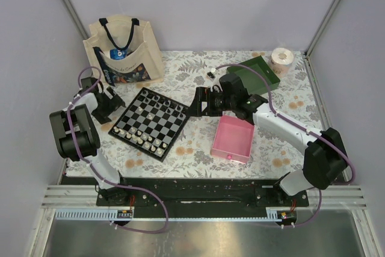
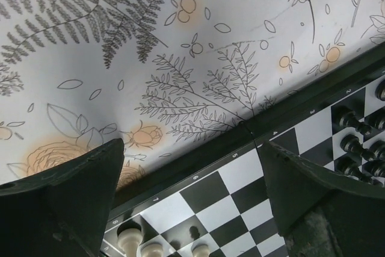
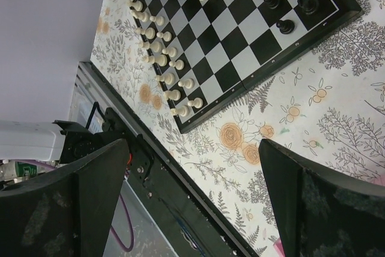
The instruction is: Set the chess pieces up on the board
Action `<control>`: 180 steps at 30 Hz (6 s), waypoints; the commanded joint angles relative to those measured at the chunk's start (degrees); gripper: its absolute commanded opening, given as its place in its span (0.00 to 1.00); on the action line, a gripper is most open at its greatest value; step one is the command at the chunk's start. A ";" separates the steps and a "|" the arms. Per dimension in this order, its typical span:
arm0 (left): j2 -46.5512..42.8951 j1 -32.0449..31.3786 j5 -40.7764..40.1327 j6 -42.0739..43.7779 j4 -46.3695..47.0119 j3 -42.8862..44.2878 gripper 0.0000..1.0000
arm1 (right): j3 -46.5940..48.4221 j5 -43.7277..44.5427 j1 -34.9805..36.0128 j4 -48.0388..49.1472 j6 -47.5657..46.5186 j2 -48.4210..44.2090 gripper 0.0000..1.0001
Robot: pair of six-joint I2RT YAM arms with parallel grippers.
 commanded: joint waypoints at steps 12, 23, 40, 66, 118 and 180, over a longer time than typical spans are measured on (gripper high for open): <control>-9.71 -0.57 7.06 -6.76 7.96 -13.31 0.99 | 1.26 -1.94 0.45 2.49 0.52 3.17 1.00; -14.54 -7.69 5.94 -9.93 8.06 -17.36 0.99 | 1.00 0.35 0.37 0.21 -1.06 1.41 0.99; -19.91 -11.91 6.28 -11.96 9.98 -22.11 0.99 | -4.72 0.51 0.45 -0.22 0.26 6.15 1.00; -26.06 -18.24 -3.22 -3.62 -0.12 -10.36 0.99 | -7.27 10.99 -7.54 -11.66 -11.44 -5.97 1.00; -2.77 -36.87 -19.39 -0.97 -4.34 4.96 0.55 | -6.83 7.56 -7.54 -11.13 -9.06 -9.14 0.99; -13.48 -38.63 -20.18 -2.90 -5.39 -3.20 0.02 | -7.00 7.20 -7.54 -11.22 -8.80 -8.26 0.99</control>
